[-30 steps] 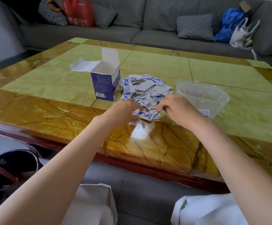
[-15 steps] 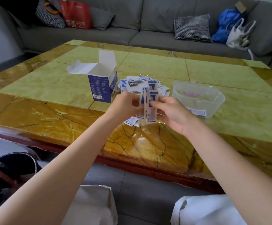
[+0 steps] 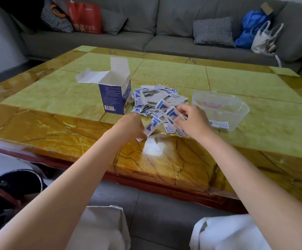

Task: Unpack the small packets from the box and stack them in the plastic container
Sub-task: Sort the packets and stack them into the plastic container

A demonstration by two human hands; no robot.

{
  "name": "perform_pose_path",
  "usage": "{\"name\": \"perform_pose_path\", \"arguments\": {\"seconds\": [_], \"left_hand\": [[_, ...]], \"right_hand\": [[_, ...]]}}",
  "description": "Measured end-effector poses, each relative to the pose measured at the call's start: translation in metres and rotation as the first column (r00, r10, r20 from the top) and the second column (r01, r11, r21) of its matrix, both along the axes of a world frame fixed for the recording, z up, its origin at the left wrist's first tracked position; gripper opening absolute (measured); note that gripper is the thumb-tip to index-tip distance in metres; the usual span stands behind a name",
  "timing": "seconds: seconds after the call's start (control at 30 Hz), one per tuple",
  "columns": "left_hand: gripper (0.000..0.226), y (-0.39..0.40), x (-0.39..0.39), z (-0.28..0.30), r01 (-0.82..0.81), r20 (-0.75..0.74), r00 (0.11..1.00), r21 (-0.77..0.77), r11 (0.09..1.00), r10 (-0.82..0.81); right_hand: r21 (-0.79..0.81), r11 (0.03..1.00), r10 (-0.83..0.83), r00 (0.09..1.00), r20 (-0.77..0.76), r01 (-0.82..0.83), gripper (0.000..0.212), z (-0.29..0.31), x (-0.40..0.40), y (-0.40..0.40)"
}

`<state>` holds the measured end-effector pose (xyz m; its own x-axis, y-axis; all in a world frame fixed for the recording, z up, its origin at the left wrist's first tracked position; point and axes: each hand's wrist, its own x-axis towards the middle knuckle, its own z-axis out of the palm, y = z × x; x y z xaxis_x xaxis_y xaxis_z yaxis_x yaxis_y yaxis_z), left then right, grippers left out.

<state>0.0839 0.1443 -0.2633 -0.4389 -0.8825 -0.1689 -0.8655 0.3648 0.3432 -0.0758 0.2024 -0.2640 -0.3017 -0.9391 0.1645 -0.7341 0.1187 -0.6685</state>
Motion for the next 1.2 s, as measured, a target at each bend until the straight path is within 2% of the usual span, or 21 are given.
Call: {"name": "perform_pose_path", "arguments": {"seconds": [0.03, 0.07, 0.1, 0.17, 0.2, 0.27, 0.33, 0.4, 0.47, 0.6, 0.67, 0.73, 0.77, 0.8, 0.83, 0.87, 0.9, 0.93, 0.97, 1.07, 1.2], "left_hand": [[0.028, 0.0, 0.002, -0.001, -0.006, -0.016, 1.0, 0.023, 1.0, 0.006], [0.022, -0.001, 0.004, -0.001, -0.007, -0.041, 0.999, 0.042, 0.999, 0.008], [0.015, -0.001, 0.006, -0.001, -0.005, -0.086, 0.996, 0.056, 0.998, 0.01], [0.006, -0.002, 0.01, 0.0, -0.018, -0.264, 0.964, 0.077, 0.997, 0.038], [0.003, -0.002, 0.01, 0.003, -0.041, -0.382, 0.921, 0.095, 0.995, 0.075], [0.004, 0.0, 0.007, 0.007, -0.071, -0.568, 0.813, 0.119, 0.99, 0.127], [0.006, 0.005, -0.002, 0.011, -0.007, -0.604, 0.792, 0.131, 0.991, 0.086], [0.009, 0.009, -0.009, 0.012, 0.078, -0.57, 0.822, 0.105, 0.991, -0.004], [0.012, 0.009, -0.011, 0.012, 0.111, -0.568, 0.821, 0.076, 0.991, -0.048], [0.025, 0.009, -0.011, 0.01, 0.115, -0.581, 0.812, 0.066, 0.991, -0.055], [0.03, 0.012, -0.015, 0.007, 0.136, -0.571, 0.818, 0.078, 0.988, -0.068], [0.032, 0.014, -0.019, 0.004, 0.162, -0.578, 0.812, 0.095, 0.982, -0.079], [0.032, 0.013, -0.02, 0.004, 0.169, -0.586, 0.807, 0.111, 0.979, -0.073], [0.032, 0.013, -0.02, 0.005, 0.167, -0.597, 0.8, 0.132, 0.977, -0.057], [0.036, 0.011, -0.02, 0.006, 0.157, -0.601, 0.798, 0.15, 0.976, -0.036], [0.041, 0.009, -0.019, 0.007, 0.141, -0.589, 0.808, 0.163, 0.976, -0.018], [0.047, 0.008, -0.019, 0.008, 0.124, -0.562, 0.827, 0.167, 0.978, -0.008], [0.051, 0.008, -0.019, 0.008, 0.111, -0.524, 0.851, 0.155, 0.982, -0.014], [0.052, 0.008, -0.019, 0.008, 0.108, -0.477, 0.878, 0.121, 0.987, -0.037], [0.05, 0.01, -0.023, 0.001, 0.148, -0.304, 0.942, 0.005, 0.989, -0.14], [0.038, 0.006, -0.023, -0.007, 0.187, -0.22, 0.959, 0.013, 0.982, -0.18]], "right_hand": [[0.021, 1.0, -0.003, 0.996, 0.084, 0.002, 0.015, -0.001, 0.0, 0.0], [0.056, 0.998, -0.013, 0.971, 0.24, 0.0, 0.014, -0.001, 0.001, 0.001], [0.095, 0.995, -0.027, 0.897, 0.442, -0.017, 0.015, 0.001, 0.002, 0.002], [0.147, 0.986, -0.068, 0.621, 0.781, -0.078, 0.022, 0.005, 0.006, 0.004], [0.155, 0.983, -0.086, 0.503, 0.86, -0.097, 0.025, 0.007, 0.007, 0.004], [0.152, 0.98, -0.095, 0.376, 0.922, -0.126, 0.024, 0.009, 0.01, 0.004], [0.144, 0.98, -0.086, 0.368, 0.926, -0.134, 0.019, 0.01, 0.014, 0.004], [0.123, 0.989, -0.07, 0.481, 0.874, -0.081, 0.015, 0.01, 0.014, 0.003], [0.093, 0.994, -0.051, 0.518, 0.854, -0.056, 0.012, 0.011, 0.011, 0.003], [0.114, 0.983, -0.054, 0.368, 0.928, -0.141, 0.009, 0.012, 0.005, 0.006], [0.111, 0.987, -0.058, 0.38, 0.923, -0.12, 0.009, 0.01, 0.004, 0.006], [0.037, 0.999, -0.032, 0.513, 0.858, 0.001, 0.011, 0.013, 0.005, 0.006], [-0.044, 0.996, -0.014, 0.649, 0.761, 0.073, 0.012, 0.017, 0.003, 0.006], [-0.146, 0.983, -0.003, 0.813, 0.582, 0.109, 0.013, 0.021, 0.0, 0.007], [-0.228, 0.971, 0.003, 0.947, 0.32, 0.074, 0.016, 0.024, -0.004, 0.009], [-0.246, 0.969, 0.009, 1.0, 0.029, -0.002, 0.02, 0.026, -0.008, 0.01], [-0.205, 0.976, 0.025, 0.978, -0.205, -0.068, 0.022, 0.025, -0.011, 0.012], [-0.135, 0.985, 0.051, 0.933, -0.355, -0.105, 0.024, 0.022, -0.014, 0.013], [-0.064, 0.99, 0.089, 0.9, -0.428, -0.128, 0.024, 0.017, -0.015, 0.014], [0.101, 0.977, 0.214, 0.868, -0.449, -0.189, 0.021, 0.0, -0.013, 0.017], [0.227, 0.95, 0.298, 0.842, -0.45, -0.216, 0.019, -0.008, -0.021, 0.021]]}}
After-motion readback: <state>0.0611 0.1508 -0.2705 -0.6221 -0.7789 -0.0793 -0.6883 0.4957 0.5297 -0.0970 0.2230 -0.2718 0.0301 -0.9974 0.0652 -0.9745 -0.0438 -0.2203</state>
